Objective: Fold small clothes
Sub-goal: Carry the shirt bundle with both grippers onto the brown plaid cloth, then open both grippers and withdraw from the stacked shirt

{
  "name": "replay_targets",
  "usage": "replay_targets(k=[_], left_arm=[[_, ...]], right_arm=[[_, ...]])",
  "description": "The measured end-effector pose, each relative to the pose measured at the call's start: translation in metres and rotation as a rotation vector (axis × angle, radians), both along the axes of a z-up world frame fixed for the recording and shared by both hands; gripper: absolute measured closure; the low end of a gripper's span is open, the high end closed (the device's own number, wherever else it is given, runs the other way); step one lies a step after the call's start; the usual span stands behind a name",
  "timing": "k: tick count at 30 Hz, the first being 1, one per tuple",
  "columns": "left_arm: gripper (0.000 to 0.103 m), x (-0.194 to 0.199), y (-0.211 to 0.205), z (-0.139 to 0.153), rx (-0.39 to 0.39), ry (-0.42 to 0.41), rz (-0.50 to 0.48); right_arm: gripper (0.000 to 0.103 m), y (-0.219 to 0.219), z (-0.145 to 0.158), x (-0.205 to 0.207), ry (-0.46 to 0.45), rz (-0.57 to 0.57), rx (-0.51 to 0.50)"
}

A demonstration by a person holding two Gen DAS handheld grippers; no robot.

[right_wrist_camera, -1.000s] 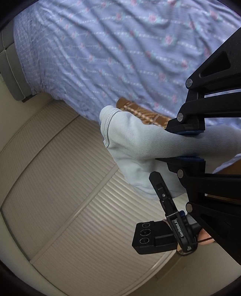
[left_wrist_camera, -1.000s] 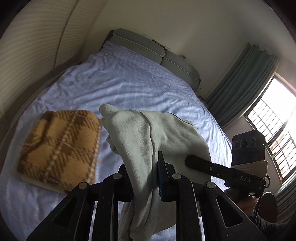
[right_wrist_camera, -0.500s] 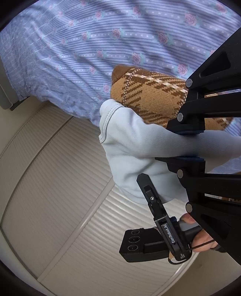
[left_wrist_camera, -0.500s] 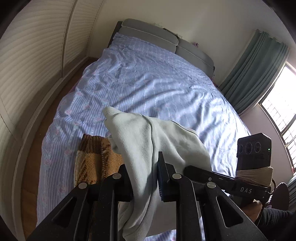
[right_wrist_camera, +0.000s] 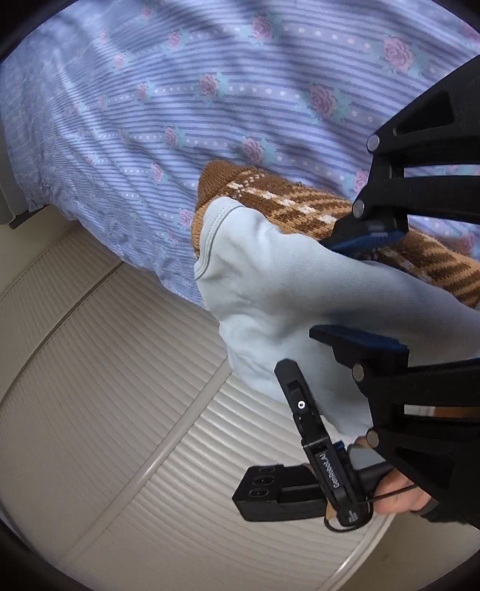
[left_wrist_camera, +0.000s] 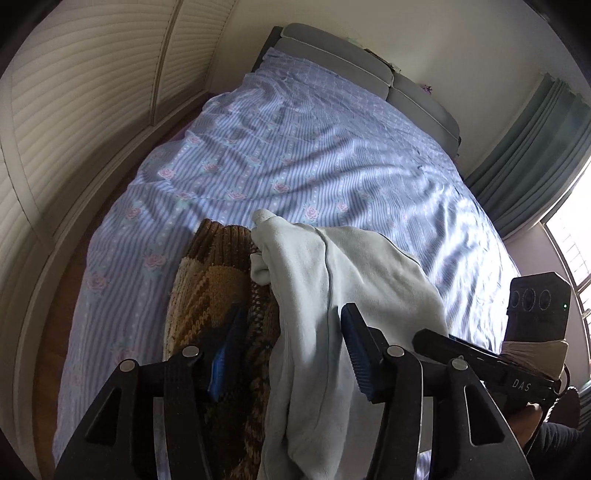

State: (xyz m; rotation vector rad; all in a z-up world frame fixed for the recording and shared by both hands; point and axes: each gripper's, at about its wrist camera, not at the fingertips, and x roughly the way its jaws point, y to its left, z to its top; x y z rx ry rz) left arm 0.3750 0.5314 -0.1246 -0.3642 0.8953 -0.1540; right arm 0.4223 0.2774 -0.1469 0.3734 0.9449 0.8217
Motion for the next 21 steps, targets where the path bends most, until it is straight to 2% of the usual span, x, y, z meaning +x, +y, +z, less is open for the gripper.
replay_targets(k=[1,4,6,9,12,16,21], left_arm=[[0.045,-0.005,-0.001,0.006,0.031,-0.007,0.013],[0.032,-0.032,-0.008,0.027,0.156,-0.051,0.082],[0.032,-0.054,-0.014,0.038,0.182,-0.091,0.131],[0.023,-0.085,-0.032,0.050,0.246,-0.144,0.208],[0.022,-0.114,-0.060,0.058,0.300,-0.197,0.246],[0.022,-0.146,-0.108,0.065,0.346,-0.222,0.282],[0.019,-0.184,-0.188,0.073,0.426,-0.260,0.241]], right_arm=[[0.048,-0.002,0.006,-0.004,-0.035,-0.011,-0.025],[0.047,-0.012,0.023,-0.014,-0.095,-0.019,-0.054],[0.047,-0.018,0.033,-0.023,-0.139,-0.019,-0.078],[0.047,-0.025,0.046,-0.039,-0.226,0.008,-0.125],[0.047,-0.041,0.059,-0.064,-0.320,0.037,-0.172],[0.047,-0.081,0.076,-0.104,-0.420,0.019,-0.226],[0.042,-0.154,0.099,-0.151,-0.444,-0.061,-0.244]])
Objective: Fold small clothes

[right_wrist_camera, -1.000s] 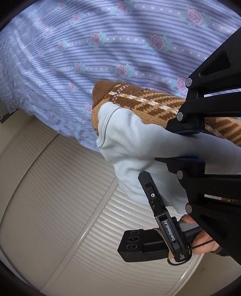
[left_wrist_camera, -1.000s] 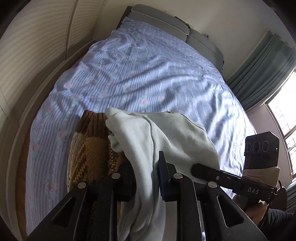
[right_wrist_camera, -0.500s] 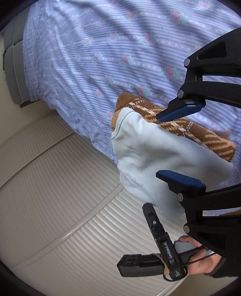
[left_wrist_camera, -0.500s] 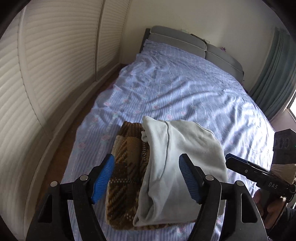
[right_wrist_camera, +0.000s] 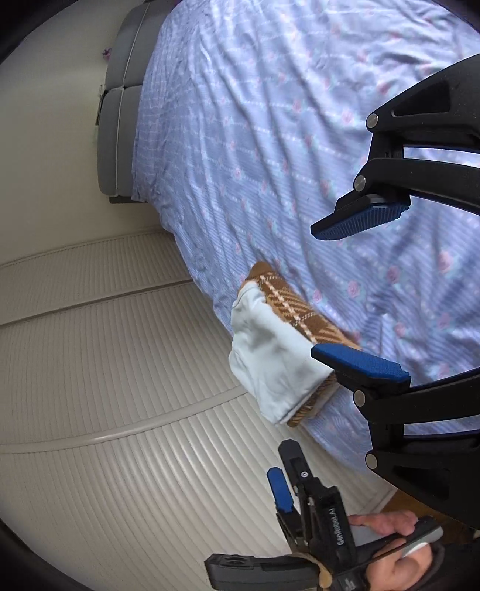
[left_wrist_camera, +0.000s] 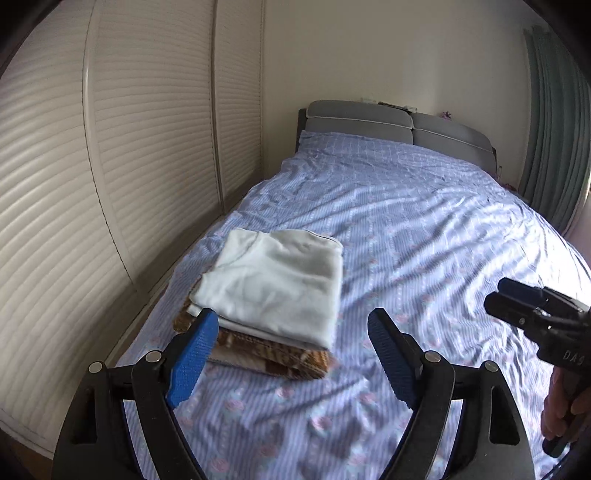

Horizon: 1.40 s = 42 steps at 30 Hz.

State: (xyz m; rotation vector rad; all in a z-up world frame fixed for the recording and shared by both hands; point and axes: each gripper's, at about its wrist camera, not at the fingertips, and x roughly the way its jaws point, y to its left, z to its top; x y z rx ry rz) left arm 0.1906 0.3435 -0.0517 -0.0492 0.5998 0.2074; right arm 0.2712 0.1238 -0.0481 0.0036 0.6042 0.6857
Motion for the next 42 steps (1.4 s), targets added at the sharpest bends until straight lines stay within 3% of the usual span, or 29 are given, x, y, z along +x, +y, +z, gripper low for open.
replay_targets(k=[6,8,10,17,22,33,42], left_arm=[[0.013,-0.038,-0.092,0.016,0.000,-0.016,-0.078],[0.010,-0.051,-0.124,0.022,0.018,-0.029,-0.101],[0.006,-0.060,-0.156,0.027,0.026,-0.032,-0.136],[0.003,-0.095,-0.250,0.036,0.028,-0.019,-0.219],[0.003,-0.119,-0.294,0.039,0.033,-0.014,-0.242],[0.002,-0.157,-0.340,0.045,0.064,-0.028,-0.276],[0.002,-0.167,-0.344,0.043,0.069,-0.034,-0.258]], right_arm=[[0.034,-0.095,0.031,-0.060,-0.063,-0.139,-0.053],[0.024,-0.130,0.040,-0.080,-0.074,-0.200,-0.055],[0.020,-0.166,0.050,-0.101,-0.079,-0.252,-0.043],[0.019,-0.275,0.070,-0.167,-0.081,-0.418,-0.072],[0.018,-0.329,0.071,-0.203,-0.076,-0.504,-0.070],[0.018,-0.377,0.074,-0.256,-0.137,-0.622,-0.134],[0.018,-0.383,0.080,-0.265,-0.156,-0.648,-0.141]])
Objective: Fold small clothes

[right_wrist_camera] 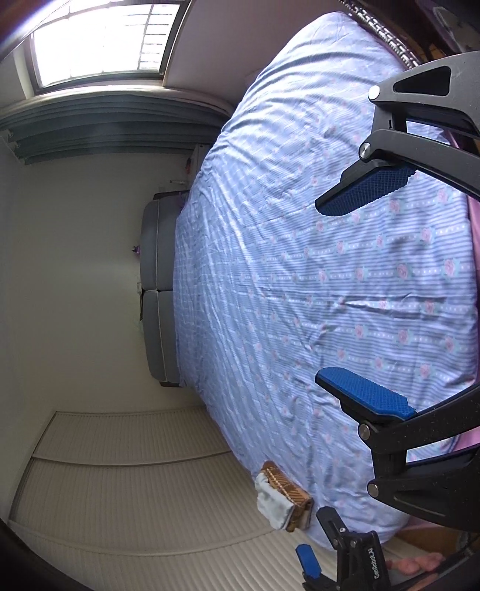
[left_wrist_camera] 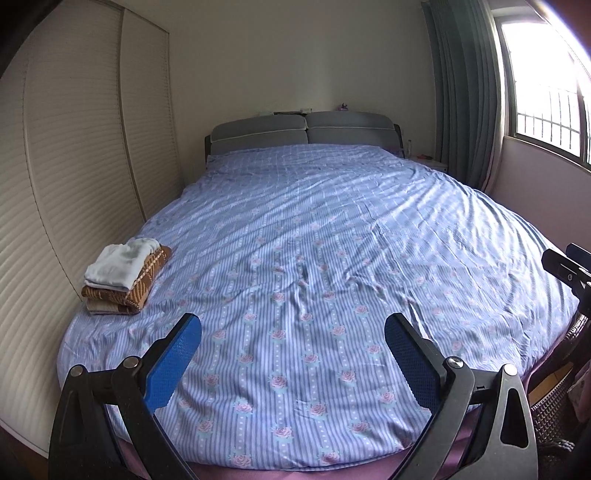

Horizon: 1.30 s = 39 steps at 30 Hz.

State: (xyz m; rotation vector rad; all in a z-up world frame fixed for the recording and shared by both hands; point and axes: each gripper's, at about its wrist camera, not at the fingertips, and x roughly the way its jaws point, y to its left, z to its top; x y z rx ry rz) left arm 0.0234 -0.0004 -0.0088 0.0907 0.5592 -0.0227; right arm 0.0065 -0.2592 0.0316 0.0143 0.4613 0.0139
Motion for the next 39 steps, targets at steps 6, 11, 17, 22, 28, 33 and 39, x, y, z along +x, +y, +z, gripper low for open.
replay_targets(k=[6,11,17,22,28,33,39], left_arm=[[0.002,-0.0003,0.0033,-0.0007,-0.005,0.002,0.012],[0.002,-0.0005,0.0042,-0.0018,-0.009,0.008,0.015],[0.002,-0.0007,0.0061,-0.0009,-0.009,0.001,0.022],[0.002,-0.0002,0.0067,-0.0007,-0.009,0.002,0.022],[0.002,-0.0011,0.0075,-0.0008,-0.006,-0.002,0.022],[0.002,-0.0010,0.0063,-0.0004,-0.003,-0.001,0.022],[0.002,-0.0015,0.0065,0.0009,-0.003,-0.007,0.019]], right_arm=[[0.018,0.0008,-0.0028,0.0002,0.004,0.002,0.004],[0.018,0.0012,-0.0030,0.0003,0.005,0.003,0.004],[0.018,0.0006,-0.0035,0.0013,0.001,0.002,0.005],[0.018,0.0004,-0.0032,0.0012,0.002,0.003,0.008],[0.018,0.0009,-0.0010,0.0027,-0.002,0.005,0.005],[0.018,0.0030,0.0004,0.0020,-0.004,0.002,0.005],[0.018,0.0035,0.0010,0.0024,-0.003,0.003,0.007]])
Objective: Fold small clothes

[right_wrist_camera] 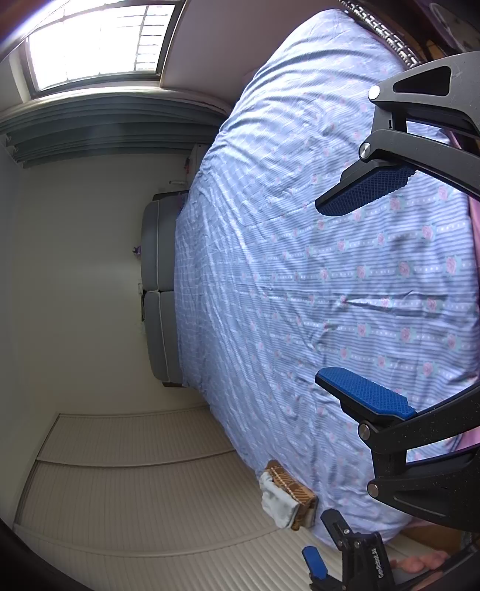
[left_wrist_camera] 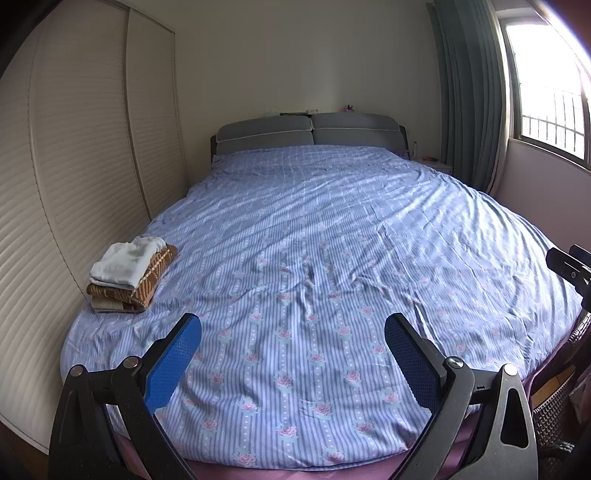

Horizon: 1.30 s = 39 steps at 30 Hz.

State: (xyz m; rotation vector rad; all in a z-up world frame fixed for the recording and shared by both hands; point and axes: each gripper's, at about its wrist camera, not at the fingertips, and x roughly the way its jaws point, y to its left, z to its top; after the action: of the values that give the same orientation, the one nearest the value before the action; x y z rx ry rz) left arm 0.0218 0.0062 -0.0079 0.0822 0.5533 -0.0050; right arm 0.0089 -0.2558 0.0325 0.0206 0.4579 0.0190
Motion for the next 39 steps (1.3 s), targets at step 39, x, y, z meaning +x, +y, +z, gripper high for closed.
replay_targets(k=[39], left_arm=[[0.002,0.0014,-0.0022,-0.0036,0.005,0.016,-0.030]], right_arm=[[0.018,0.0016,-0.0001,0.0002,0.004,-0.013,0.008]])
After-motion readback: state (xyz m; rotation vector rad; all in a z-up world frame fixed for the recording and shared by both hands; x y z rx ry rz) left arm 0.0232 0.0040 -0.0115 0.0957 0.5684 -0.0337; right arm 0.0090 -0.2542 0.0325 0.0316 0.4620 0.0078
